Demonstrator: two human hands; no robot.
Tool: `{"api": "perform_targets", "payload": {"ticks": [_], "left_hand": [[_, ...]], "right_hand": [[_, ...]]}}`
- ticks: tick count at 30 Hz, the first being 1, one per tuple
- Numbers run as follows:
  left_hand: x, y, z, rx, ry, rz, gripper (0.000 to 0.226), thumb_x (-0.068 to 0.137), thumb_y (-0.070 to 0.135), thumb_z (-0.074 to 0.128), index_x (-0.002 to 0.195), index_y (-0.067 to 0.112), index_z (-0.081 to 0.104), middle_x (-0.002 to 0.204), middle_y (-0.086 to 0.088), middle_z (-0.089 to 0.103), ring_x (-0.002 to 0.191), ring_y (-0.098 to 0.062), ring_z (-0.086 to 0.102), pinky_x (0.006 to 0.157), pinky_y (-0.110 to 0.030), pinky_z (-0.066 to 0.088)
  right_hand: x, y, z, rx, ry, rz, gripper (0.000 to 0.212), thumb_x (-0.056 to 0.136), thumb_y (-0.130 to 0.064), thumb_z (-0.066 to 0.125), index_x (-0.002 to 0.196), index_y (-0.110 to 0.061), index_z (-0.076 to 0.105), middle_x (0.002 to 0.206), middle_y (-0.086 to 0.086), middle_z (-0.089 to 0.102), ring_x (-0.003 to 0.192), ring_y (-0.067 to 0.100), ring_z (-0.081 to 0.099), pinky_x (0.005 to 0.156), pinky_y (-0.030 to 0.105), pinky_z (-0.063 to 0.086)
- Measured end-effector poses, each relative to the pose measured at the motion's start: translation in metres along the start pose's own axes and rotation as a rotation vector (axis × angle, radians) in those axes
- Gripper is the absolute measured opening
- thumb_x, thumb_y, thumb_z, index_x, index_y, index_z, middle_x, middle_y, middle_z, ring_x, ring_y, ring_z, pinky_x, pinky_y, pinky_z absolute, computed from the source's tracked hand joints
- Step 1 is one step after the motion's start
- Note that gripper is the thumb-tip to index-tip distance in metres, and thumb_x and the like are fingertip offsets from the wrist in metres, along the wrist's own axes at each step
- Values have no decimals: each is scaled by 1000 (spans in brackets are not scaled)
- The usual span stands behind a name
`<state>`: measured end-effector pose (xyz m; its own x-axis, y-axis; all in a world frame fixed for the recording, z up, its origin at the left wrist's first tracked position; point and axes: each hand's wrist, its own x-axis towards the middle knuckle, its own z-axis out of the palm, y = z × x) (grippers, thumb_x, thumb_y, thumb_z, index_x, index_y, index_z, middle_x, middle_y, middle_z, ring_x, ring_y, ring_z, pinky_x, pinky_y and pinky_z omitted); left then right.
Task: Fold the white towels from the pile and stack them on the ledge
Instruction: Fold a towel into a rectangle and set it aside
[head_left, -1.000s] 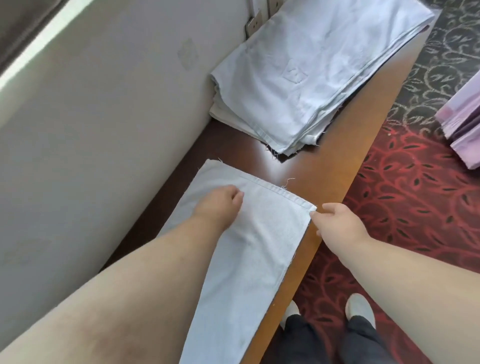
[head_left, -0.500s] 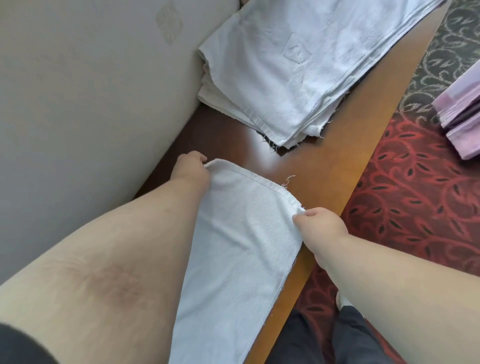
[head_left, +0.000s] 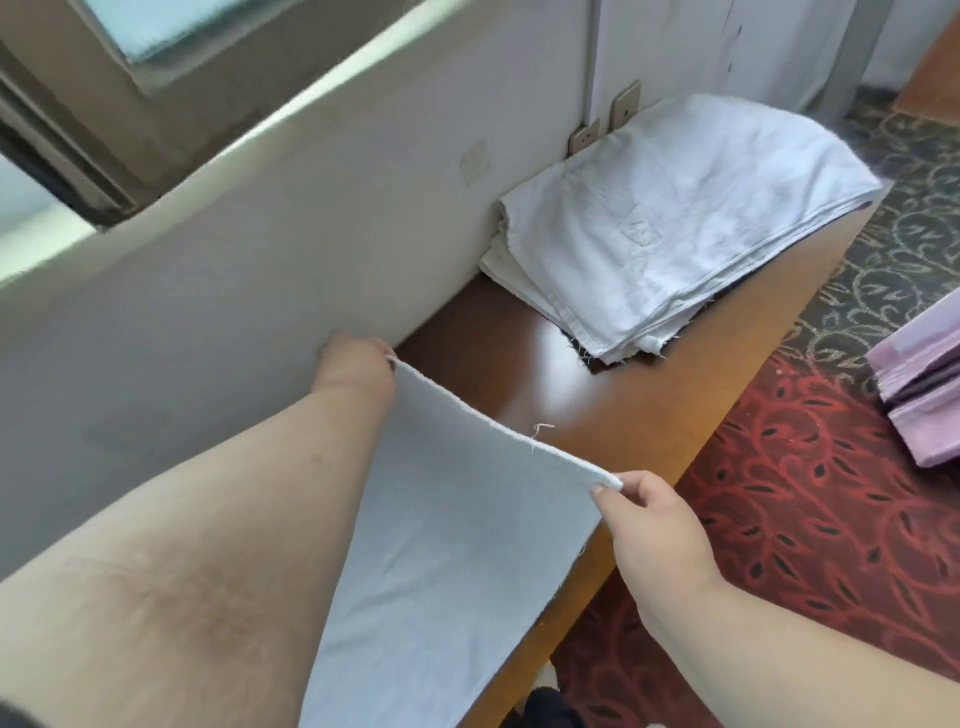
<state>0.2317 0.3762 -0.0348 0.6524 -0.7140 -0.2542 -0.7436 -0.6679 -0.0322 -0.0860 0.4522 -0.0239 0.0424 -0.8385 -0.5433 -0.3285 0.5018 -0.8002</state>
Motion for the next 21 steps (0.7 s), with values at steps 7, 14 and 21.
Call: {"api": "perform_targets", "payload": {"ticks": [7,14,21], "left_hand": [[-65,-39,-31,-240,-26,-209,40,100,16,38,137,12,53,140,-11,52,123,-35,53,101,-46,41],[-139,-103,-26,-1253,-43,-412,27,97,7,48,115,14,68,110,-14,67,89,-28,63,97,-32,48],[-198,-178,-17,-1223,140,-294,16,89,19,55,96,26,68,103,-2,69,93,-22,70,84,-33,59]], "right_hand": [[-67,-3,-6,-135,-316,-216,13,94,-31,62,87,-32,73,66,-11,63,56,0,53,58,18,43],[-127,36,3,-147,-489,-214,15,95,-16,61,94,-27,72,82,-5,75,62,11,65,68,28,58],[-175,61,36,-274,-624,-241,7,89,-25,70,86,-28,75,77,-3,74,70,9,70,78,32,59]]}}
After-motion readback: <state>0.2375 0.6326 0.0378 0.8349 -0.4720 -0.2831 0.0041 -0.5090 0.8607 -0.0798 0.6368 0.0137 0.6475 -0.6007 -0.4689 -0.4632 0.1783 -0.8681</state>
